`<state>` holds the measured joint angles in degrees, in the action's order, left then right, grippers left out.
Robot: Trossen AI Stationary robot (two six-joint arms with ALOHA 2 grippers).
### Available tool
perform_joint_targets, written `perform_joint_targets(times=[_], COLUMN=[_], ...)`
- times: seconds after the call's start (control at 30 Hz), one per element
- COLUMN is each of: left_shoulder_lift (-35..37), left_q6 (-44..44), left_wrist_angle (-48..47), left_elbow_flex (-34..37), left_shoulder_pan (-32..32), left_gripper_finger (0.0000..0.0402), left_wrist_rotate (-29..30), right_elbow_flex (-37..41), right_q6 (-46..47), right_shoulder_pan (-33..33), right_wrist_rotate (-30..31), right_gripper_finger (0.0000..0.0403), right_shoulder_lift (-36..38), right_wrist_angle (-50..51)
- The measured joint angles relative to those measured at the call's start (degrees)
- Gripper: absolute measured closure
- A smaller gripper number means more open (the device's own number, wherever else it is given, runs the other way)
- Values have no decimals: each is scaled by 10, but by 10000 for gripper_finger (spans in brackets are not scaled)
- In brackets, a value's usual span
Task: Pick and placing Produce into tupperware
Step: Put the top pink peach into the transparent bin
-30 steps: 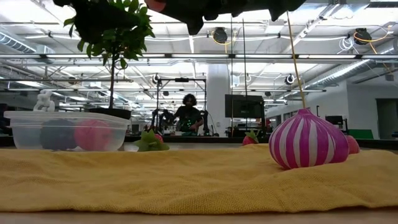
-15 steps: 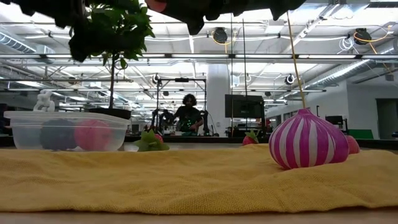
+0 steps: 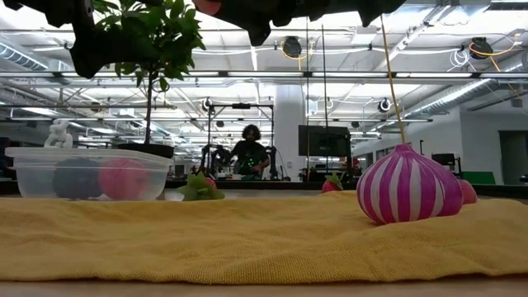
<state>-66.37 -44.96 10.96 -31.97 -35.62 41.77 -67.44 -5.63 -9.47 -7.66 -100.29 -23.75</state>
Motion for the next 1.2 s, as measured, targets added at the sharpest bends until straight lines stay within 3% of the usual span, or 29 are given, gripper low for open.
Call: perform_joint_targets(times=[0.13,0.27,0.4,0.6,0.8,1.2], left_shoulder_lift=[0,0,0,-22,-82,-108], left_q6=[-1,29,94,187,296,309], left_wrist_angle=[0,-3,0,28,118,140], left_elbow_flex=[0,0,0,0,0,-5], left_shoulder_pan=[3,3,0,-13,-26,-2], left_gripper_finger=[76,76,76,76,76,76], left_wrist_rotate=[7,90,125,107,95,92], right_elbow_flex=[0,0,0,0,0,0], right_q6=[0,0,0,-2,-1,4], right_shoulder_pan=[0,0,0,0,1,1], right_wrist_rotate=[0,0,0,0,0,0], right_gripper_finger=[307,307,307,307,307,307], right_shoulder_lift=[0,0,0,0,0,0], right_wrist_angle=[0,1,5,5,5,-9])
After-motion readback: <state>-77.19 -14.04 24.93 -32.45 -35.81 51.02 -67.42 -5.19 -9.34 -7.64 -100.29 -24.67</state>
